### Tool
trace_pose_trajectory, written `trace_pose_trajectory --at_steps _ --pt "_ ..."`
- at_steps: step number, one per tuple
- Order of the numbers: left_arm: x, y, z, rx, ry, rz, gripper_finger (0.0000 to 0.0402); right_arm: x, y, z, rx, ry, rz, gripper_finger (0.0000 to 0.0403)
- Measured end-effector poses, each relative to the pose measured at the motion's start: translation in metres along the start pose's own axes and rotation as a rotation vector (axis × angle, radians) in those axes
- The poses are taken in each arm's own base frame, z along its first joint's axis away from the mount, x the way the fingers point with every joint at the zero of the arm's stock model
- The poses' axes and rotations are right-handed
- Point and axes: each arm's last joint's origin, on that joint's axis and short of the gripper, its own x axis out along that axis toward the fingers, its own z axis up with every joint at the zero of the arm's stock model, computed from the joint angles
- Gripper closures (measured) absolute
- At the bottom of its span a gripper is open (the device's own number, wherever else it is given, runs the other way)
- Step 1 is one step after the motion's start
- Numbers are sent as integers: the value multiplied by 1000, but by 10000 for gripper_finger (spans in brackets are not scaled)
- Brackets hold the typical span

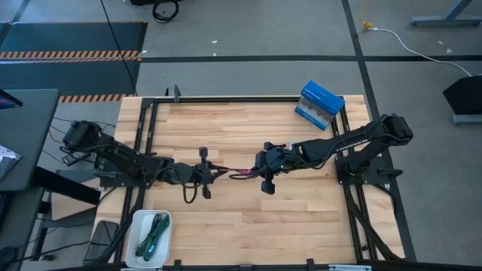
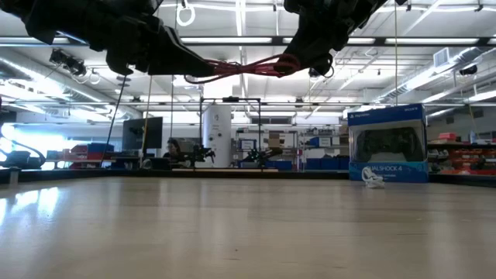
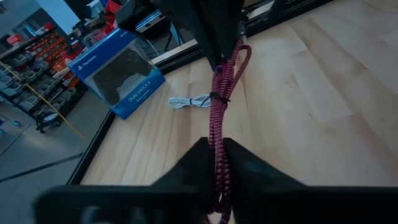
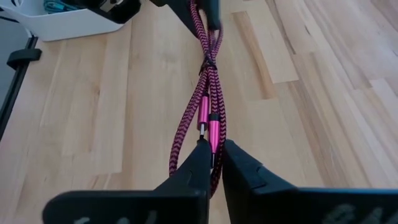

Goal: Pick and place USB-C Cables
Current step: Put the pink charger cable into the white bin

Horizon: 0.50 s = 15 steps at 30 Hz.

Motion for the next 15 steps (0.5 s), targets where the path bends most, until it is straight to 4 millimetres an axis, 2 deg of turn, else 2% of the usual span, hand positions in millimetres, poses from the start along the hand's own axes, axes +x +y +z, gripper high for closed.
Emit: trace_pose_trajectory --at_steps 3,15 --pt "0 0 0 -1 0 0 382 0 0 0 -1 0 0 361" --pt "0 -2 -3 -11 37 -7 382 0 2 0 -13 19 71 343"
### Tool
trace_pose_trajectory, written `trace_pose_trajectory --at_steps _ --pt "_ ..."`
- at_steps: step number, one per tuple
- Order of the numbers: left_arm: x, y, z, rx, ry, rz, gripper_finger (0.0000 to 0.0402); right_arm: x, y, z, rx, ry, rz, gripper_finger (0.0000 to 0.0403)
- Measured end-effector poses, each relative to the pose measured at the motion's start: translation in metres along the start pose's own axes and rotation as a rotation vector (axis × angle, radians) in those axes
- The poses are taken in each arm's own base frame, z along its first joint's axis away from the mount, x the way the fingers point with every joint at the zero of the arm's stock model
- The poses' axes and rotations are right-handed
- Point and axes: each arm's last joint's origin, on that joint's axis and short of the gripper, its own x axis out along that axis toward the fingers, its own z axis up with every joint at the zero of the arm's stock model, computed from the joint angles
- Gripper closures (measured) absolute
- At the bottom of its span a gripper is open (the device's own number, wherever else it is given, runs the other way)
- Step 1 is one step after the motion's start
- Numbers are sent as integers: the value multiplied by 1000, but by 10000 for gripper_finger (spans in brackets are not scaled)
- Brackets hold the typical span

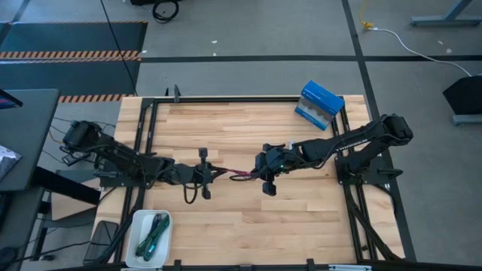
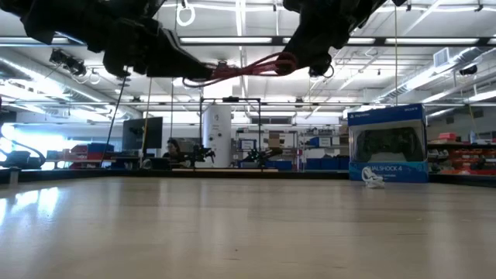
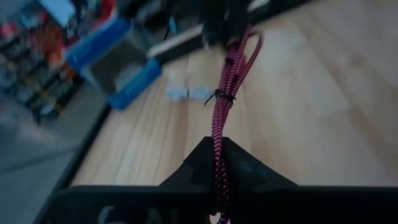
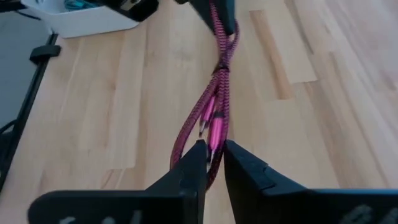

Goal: Pick and place USB-C Cables
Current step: Put the pink charger cable into the white bin

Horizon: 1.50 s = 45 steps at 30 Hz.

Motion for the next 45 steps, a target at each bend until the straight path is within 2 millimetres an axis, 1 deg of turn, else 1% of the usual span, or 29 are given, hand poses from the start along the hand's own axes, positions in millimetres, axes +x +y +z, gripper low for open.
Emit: trace_pose_trajectory --at_steps 3,6,8,9,12,14,16,17,20,24,26,28,32,36,38,41,45 --pt "-2 -3 -7 0 72 15 380 0 3 -3 -15 30 18 337" --pt "-3 -3 -9 -11 98 14 373 -1 4 -6 -40 54 17 323" --pt "-6 -2 -7 -27 90 11 375 -1 3 -7 -55 65 14 310" --pt "-6 -1 -3 -36 80 11 378 -1 3 -7 -60 67 12 303" --pt "-6 -1 17 -32 83 -5 382 -1 2 -10 -89 94 -12 280" --pt "-8 0 37 -26 113 -29 382 -1 -1 -10 -114 102 -31 267" --pt "-13 2 60 -72 155 -52 380 -1 -5 -10 -139 105 -55 257" --pt "-17 4 68 -89 203 -64 378 -1 -8 -10 -145 105 -68 254" --pt "-33 12 92 -154 348 -100 374 0 -15 -9 -145 116 -104 248" --pt "-60 24 122 -319 493 -220 382 -4 -22 -15 -137 192 -126 248" --pt "-73 29 134 -413 568 -301 382 -5 -25 -18 -137 233 -138 248" --pt "-85 33 142 -520 661 -377 382 -6 -27 -19 -133 244 -146 248" --pt "-105 33 148 -730 897 -511 379 -6 -29 -20 -126 252 -152 249" --pt "-124 22 143 -866 1171 -571 383 -6 -29 -19 -126 250 -151 249" --pt "-130 15 142 -905 1274 -579 383 -6 -29 -19 -120 251 -149 249" --pt "-134 3 142 -941 1383 -578 383 -6 -29 -19 -104 249 -150 249" --pt "-134 -16 139 -918 1513 -574 383 -6 -28 -20 -91 249 -151 249"
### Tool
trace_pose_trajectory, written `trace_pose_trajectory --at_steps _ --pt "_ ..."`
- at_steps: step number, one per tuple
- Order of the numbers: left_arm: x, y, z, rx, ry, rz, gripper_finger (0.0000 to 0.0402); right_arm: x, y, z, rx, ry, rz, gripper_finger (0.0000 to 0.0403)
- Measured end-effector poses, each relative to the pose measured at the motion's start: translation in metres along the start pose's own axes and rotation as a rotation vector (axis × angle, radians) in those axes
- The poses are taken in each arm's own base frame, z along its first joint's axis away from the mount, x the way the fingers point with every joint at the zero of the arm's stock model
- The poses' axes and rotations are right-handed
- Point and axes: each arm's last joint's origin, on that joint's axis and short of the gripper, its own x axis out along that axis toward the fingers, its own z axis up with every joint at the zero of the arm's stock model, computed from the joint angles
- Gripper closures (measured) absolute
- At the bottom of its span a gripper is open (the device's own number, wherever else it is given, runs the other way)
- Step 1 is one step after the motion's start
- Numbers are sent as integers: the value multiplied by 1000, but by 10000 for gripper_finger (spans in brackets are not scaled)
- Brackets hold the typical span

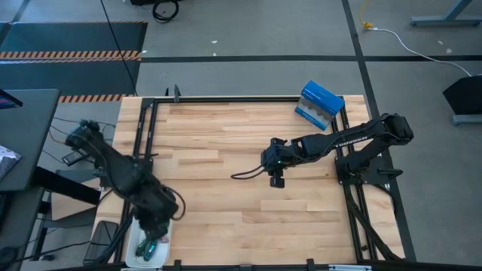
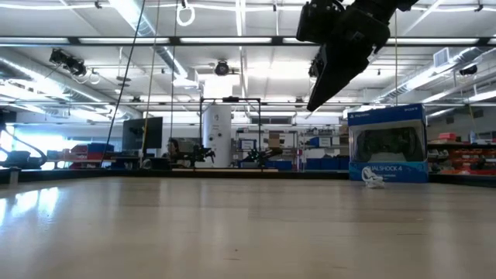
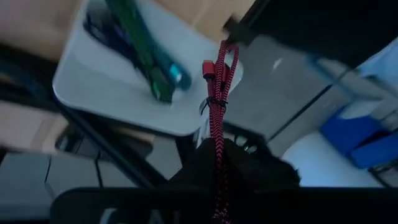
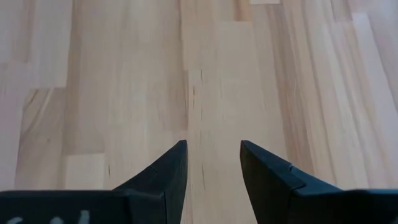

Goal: Pick and place USB-C Cables
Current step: Put the pink charger cable into the white bin

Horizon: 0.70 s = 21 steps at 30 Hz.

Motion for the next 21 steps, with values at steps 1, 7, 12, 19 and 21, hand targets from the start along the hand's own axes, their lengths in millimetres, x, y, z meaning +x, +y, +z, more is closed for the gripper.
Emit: trace_pose_trajectory --at_steps 1,7,12,19,21 --pt "6 -3 1 -10 28 18 383 0 0 0 5 0 0 249" --pt "40 -18 12 17 196 88 383 0 1 0 49 -1 1 249" --pt "67 -24 26 54 294 155 382 -1 6 -1 74 -3 13 248" --pt "93 -25 39 122 394 219 383 -3 18 0 49 -31 42 247" --pt "96 -26 43 136 411 218 383 -3 20 1 40 -46 48 247"
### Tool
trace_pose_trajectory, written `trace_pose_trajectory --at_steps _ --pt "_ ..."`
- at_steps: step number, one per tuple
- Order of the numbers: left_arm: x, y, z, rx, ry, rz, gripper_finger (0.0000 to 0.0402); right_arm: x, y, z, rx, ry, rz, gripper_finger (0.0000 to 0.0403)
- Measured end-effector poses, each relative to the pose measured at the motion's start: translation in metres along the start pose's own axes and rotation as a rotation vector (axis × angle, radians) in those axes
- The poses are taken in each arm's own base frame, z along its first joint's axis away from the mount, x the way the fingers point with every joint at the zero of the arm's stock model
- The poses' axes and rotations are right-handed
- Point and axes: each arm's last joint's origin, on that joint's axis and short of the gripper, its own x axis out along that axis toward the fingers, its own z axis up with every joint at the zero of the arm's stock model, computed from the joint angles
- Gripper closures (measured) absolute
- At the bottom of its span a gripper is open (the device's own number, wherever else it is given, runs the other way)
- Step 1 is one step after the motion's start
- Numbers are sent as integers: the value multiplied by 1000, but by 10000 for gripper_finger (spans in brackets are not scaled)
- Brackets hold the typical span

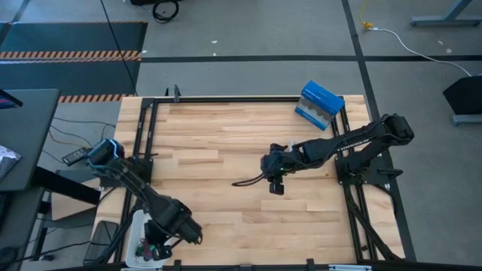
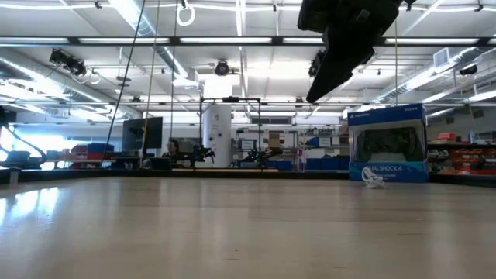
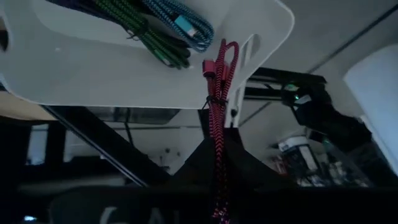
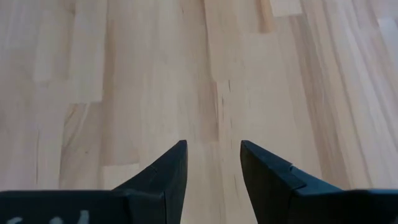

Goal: Pick and place USB-C Cables
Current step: Put the pink charger cable into the white bin

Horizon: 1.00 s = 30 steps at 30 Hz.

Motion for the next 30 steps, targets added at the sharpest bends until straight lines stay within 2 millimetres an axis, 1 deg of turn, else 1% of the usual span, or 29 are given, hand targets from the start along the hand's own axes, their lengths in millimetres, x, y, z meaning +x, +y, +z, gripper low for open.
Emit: trace_pose_trajectory --at_steps 4,7,10,16,20,22,25,27,30 --pt "5 4 5 -11 68 -24 383 0 1 3 3 -28 8 247" --pt "15 12 8 -26 123 -23 383 0 1 2 -1 -21 19 247" --pt "24 18 13 1 124 -17 383 0 1 1 -16 -10 28 247" --pt "43 36 25 25 146 -7 383 0 3 1 -22 -5 32 247" --pt "53 51 24 32 189 -16 383 -1 5 0 -22 -5 37 247" --pt "55 56 27 43 166 -39 383 -1 8 -1 -20 -5 42 247" --pt "57 59 29 66 73 -37 383 -2 11 -1 -28 -5 48 247" --pt "58 61 31 55 2 16 379 -2 13 -2 -25 -5 52 247" --pt "60 61 30 63 -63 83 356 -2 15 -2 -22 -5 57 247"
